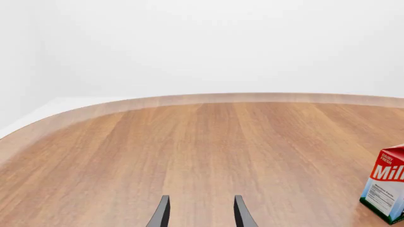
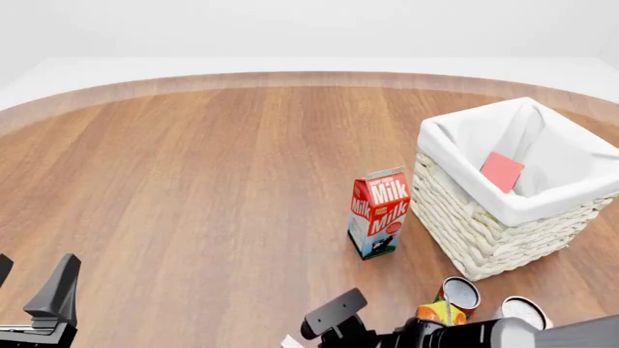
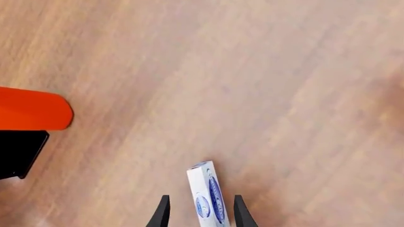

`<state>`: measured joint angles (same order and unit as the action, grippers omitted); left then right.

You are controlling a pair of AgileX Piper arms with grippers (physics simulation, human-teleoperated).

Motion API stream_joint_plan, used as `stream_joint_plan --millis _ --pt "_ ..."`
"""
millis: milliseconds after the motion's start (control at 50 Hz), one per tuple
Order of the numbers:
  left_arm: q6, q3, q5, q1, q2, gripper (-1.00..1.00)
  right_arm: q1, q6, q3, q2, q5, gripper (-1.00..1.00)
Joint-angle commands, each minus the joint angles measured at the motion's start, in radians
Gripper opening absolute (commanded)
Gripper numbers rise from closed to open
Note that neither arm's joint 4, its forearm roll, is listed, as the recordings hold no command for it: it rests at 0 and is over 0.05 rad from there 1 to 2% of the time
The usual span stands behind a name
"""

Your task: Pick up the cream cheese box and the butter, and put them in the basket.

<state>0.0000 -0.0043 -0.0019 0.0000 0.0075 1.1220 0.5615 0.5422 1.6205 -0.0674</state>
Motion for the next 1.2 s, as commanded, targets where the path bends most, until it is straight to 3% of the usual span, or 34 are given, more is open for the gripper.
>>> stream_joint_plan --millis 20,320,340,700,1020,1180,1200 --pt "0.000 0.000 0.000 0.000 0.000 1.00 0.003 0.002 -0.009 0.007 -0.017 1.00" --pt "0.000 0.000 0.000 0.000 0.000 1.00 0.001 0.005 -0.012 0.007 -0.026 1.00" --pt "0.000 0.000 0.000 0.000 0.000 1.00 -0.001 0.003 -0.011 0.006 -0.024 -1.00" --pt "0.000 0.000 0.000 0.000 0.000 1.00 -0.008 -0.008 -0.001 0.000 -0.013 -1.00" --pt "0.000 0.000 0.000 0.000 0.000 1.00 -0.032 -0.065 0.090 -0.037 0.122 -1.00" --pt "0.000 0.000 0.000 0.000 0.000 1.00 -0.045 -0.112 0.155 -0.059 0.208 -1.00" --pt "0.000 0.000 0.000 0.000 0.000 1.00 -0.060 -0.139 0.186 -0.072 0.247 -1.00"
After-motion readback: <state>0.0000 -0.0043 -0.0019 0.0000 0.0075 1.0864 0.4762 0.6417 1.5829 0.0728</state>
